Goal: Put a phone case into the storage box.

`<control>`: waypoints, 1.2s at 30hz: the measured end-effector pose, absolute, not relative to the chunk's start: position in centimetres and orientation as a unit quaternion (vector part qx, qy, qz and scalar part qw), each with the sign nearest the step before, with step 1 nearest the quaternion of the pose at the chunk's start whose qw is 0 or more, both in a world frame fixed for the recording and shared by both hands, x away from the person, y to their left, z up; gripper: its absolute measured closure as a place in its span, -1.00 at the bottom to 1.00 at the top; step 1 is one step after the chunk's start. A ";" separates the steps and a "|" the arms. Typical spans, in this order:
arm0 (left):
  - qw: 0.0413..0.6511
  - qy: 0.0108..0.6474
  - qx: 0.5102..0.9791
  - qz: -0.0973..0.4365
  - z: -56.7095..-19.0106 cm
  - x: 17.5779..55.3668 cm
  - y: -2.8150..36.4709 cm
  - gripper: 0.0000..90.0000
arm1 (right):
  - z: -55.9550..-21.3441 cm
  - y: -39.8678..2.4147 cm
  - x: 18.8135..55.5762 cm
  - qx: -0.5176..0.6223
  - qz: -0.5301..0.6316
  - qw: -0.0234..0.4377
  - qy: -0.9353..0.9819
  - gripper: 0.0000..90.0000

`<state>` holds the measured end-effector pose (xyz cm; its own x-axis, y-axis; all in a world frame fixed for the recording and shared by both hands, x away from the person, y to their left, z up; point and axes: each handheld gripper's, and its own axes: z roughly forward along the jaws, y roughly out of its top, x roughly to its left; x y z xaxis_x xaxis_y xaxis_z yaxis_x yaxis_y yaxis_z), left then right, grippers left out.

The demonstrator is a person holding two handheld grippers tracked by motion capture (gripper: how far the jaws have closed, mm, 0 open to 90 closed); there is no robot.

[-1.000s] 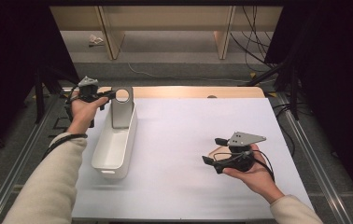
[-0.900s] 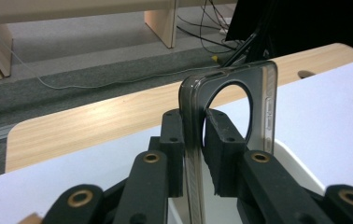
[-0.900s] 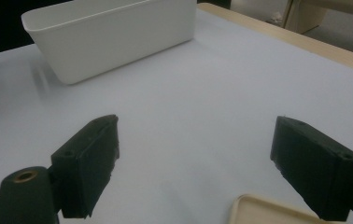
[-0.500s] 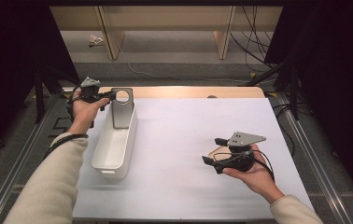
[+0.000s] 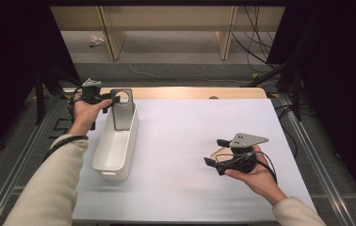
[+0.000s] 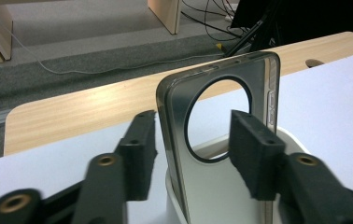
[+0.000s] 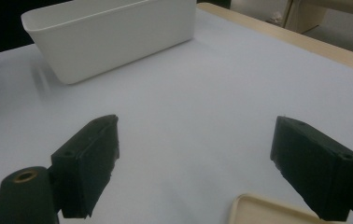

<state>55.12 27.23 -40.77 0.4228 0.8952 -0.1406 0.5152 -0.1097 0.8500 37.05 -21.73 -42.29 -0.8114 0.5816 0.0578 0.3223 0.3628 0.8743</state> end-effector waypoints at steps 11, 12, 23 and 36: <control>0.432 0.504 0.718 0.212 -39.6 54.1 27.4 -0.76 | -42.3 -21.7 37.0 0.278 0.492 0.133 0.814 -0.64; 0.430 0.503 0.718 0.216 -39.4 54.0 27.4 -0.81 | -42.2 -21.7 37.0 0.278 0.491 0.133 0.815 -0.64; 0.437 0.479 0.725 0.232 -38.6 51.3 27.9 -1.00 | -42.2 -21.9 37.1 0.281 0.491 0.139 0.813 -0.64; 0.460 0.460 0.714 0.259 -37.5 45.9 28.0 -1.00 | -42.2 -22.2 37.4 0.289 0.489 0.144 0.810 -0.64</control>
